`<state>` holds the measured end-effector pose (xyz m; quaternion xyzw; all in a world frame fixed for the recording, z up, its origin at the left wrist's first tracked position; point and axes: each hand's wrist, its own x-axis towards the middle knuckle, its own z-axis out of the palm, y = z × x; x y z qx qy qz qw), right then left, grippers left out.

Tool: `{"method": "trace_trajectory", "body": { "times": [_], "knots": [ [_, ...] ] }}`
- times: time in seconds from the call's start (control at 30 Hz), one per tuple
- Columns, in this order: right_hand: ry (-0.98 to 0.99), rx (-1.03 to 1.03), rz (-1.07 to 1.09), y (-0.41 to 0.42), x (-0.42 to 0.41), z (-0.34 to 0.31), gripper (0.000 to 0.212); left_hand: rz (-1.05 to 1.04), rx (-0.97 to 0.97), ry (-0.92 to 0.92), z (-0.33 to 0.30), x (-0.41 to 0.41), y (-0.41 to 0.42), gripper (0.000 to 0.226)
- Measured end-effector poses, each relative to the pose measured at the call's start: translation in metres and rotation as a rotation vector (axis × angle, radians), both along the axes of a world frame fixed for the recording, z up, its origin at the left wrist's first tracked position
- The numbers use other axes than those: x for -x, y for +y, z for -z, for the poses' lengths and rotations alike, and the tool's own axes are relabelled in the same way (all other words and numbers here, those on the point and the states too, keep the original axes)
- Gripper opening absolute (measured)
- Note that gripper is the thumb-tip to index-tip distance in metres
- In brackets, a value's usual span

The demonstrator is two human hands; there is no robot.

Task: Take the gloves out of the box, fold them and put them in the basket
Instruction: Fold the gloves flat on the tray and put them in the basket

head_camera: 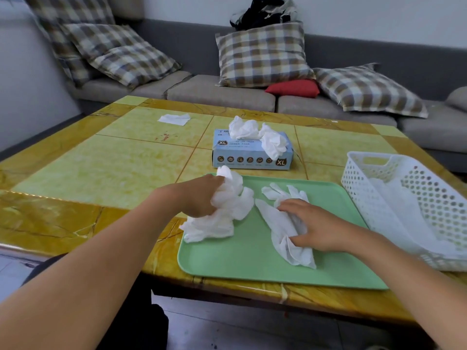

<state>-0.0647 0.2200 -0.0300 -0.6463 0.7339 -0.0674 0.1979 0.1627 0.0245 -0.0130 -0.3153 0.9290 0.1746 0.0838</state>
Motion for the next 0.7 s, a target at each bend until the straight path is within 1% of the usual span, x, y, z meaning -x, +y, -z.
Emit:
{"method": "trace_trajectory", "body": {
  "times": [0.03, 0.07, 0.1, 0.13, 0.17, 0.2, 0.23, 0.27, 0.3, 0.33, 0.37, 0.4, 0.43, 0.47, 0.53, 0.57, 0.6, 0.7],
  "knots": [
    [-0.05, 0.015, -0.01, 0.004, 0.003, -0.002, 0.078, -0.004, 0.021, 0.003, 0.001, 0.001, -0.003, 0.066],
    [-0.144, 0.046, -0.014, 0.007, 0.006, -0.007, 0.075, -0.009, 0.016, 0.006, 0.0, 0.001, -0.004, 0.064],
    [-0.282, 0.097, -0.007, 0.012, 0.007, -0.012, 0.07, -0.012, -0.004, 0.009, -0.002, 0.0, -0.004, 0.071],
    [-0.42, 0.161, 0.033, 0.016, 0.008, -0.019, 0.064, -0.02, -0.025, -0.001, -0.006, -0.003, -0.004, 0.083],
    [-0.53, 0.253, 0.123, 0.018, 0.011, -0.024, 0.056, -0.024, -0.032, -0.014, -0.011, -0.006, -0.001, 0.096],
    [-0.577, 0.36, 0.269, 0.017, 0.017, -0.026, 0.045, -0.039, -0.006, -0.011, -0.018, -0.008, 0.003, 0.106],
    [-0.568, 0.443, 0.444, 0.016, 0.025, -0.026, 0.035, -0.069, 0.054, 0.038, -0.025, -0.007, 0.008, 0.11],
    [-0.506, 0.456, 0.601, 0.011, 0.032, -0.023, 0.028, -0.114, 0.129, 0.151, -0.033, -0.007, 0.015, 0.109],
    [-0.405, 0.402, 0.692, 0.005, 0.038, -0.018, 0.024, -0.145, 0.216, 0.311, -0.039, -0.004, 0.025, 0.101],
    [-0.309, 0.307, 0.728, 0.003, 0.041, -0.012, 0.024, -0.143, 0.293, 0.475, -0.041, 0.005, 0.036, 0.087],
    [-0.253, 0.213, 0.744, -0.003, 0.039, -0.007, 0.029, -0.11, 0.33, 0.592, -0.041, 0.013, 0.048, 0.071],
    [-0.245, 0.143, 0.767, -0.009, 0.036, -0.002, 0.038, -0.05, 0.308, 0.617, -0.037, 0.022, 0.06, 0.059],
    [-0.26, 0.116, 0.788, -0.014, 0.031, 0.001, 0.045, 0.023, 0.253, 0.565, -0.03, 0.031, 0.072, 0.051],
    [-0.286, 0.115, 0.809, -0.018, 0.029, 0.002, 0.047, 0.092, 0.196, 0.458, -0.021, 0.042, 0.083, 0.05],
    [-0.36, 0.134, 0.819, -0.026, 0.026, 0.001, 0.046, 0.172, 0.16, 0.251, 0.0, 0.055, 0.095, 0.055],
    [-0.394, 0.164, 0.821, -0.029, 0.025, 0.0, 0.044, 0.183, 0.174, 0.202, 0.009, 0.058, 0.095, 0.058],
    [-0.429, 0.198, 0.828, -0.031, 0.027, -0.002, 0.04, 0.185, 0.187, 0.184, 0.014, 0.06, 0.094, 0.06],
    [-0.533, 0.292, 0.888, -0.03, 0.041, -0.006, 0.017, 0.203, 0.197, 0.187, 0.02, 0.063, 0.096, 0.063]
  ]
}}
